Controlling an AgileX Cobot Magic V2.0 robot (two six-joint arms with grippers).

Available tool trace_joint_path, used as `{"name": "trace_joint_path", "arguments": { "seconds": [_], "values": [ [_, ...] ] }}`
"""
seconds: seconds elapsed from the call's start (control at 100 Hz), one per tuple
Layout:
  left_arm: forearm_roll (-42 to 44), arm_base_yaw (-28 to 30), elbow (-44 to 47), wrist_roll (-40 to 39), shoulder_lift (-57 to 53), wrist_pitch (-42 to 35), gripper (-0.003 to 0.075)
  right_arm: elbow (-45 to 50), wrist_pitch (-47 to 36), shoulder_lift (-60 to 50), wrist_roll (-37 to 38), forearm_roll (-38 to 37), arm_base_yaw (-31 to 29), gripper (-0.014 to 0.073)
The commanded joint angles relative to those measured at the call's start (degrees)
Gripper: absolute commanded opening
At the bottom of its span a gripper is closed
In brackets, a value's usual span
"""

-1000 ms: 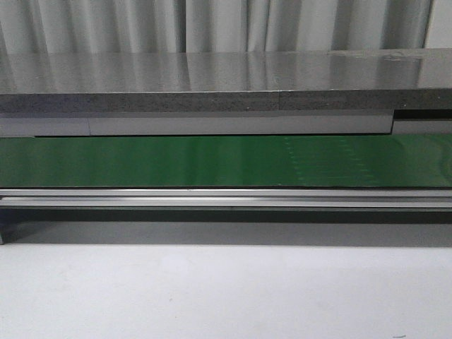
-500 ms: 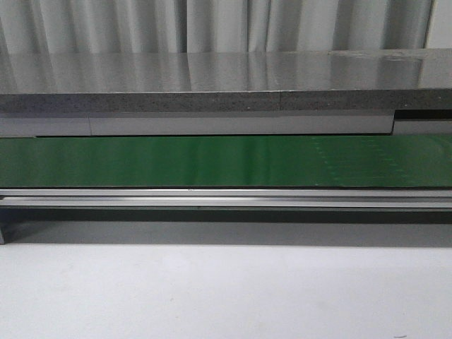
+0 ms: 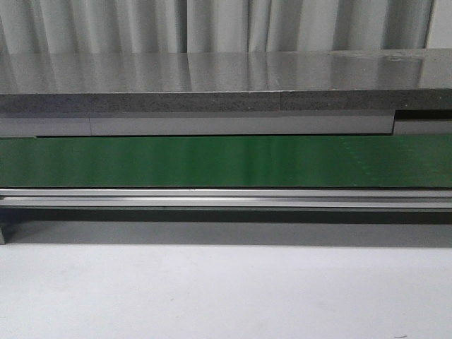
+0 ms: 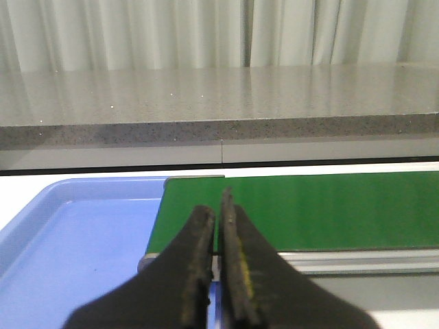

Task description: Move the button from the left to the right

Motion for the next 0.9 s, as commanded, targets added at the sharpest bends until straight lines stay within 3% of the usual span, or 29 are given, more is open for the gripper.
{"name": "trace_joint_path", "arguments": {
  "seconds": [0.0, 0.89],
  "values": [
    [0.1, -0.6, 1.8, -0.8, -2.0, -5.7, 0.0005, 0.0, -5.0, -0.9, 0.0, -0.7, 0.1, -0.0121],
    [-0.1, -0.6, 2.3, -0.8, -2.0, -6.3, 0.0005, 0.0, -5.0, -0.9, 0.0, -0.7, 0.1, -0.0121]
  ]
}}
